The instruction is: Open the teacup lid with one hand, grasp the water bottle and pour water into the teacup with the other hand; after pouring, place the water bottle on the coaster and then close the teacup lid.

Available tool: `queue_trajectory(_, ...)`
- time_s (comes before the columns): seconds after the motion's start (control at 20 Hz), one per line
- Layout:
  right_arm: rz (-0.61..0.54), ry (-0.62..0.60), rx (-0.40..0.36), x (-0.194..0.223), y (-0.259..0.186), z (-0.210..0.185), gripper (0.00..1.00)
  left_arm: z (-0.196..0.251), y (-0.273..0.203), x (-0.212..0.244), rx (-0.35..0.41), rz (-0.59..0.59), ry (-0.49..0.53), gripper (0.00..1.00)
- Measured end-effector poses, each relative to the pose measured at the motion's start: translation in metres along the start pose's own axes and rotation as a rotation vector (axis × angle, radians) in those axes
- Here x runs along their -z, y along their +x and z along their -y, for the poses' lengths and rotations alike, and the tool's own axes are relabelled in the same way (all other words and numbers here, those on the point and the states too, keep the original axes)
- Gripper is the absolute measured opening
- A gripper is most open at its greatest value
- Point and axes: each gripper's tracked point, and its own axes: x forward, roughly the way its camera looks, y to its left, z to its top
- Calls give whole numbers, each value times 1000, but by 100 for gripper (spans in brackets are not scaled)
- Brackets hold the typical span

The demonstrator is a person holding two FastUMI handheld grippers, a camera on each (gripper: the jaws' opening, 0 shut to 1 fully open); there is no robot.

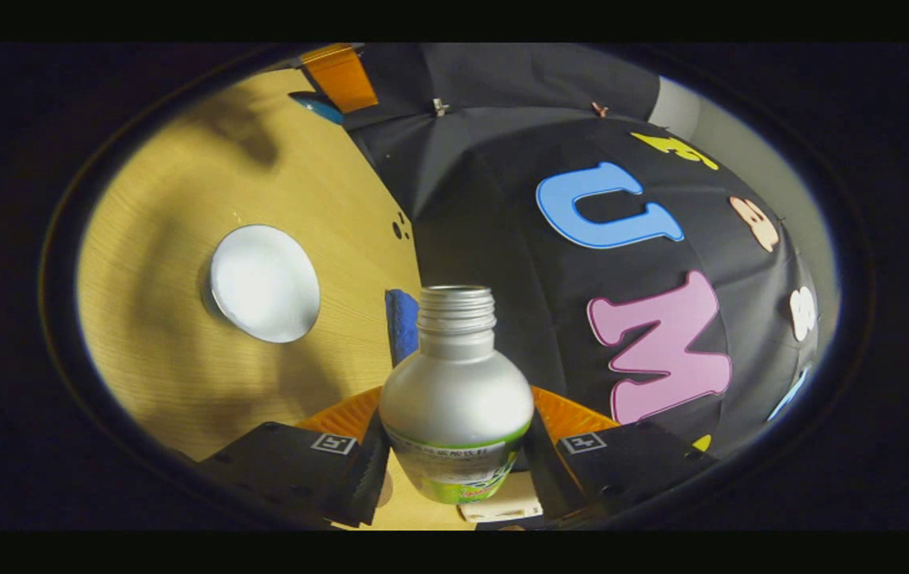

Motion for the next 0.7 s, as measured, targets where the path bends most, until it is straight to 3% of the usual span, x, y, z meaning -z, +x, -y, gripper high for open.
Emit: queue_trajectory(0.7,46,-194,-63,-14,21,-38,77,-15,-1,6,1,-8,-29,31)
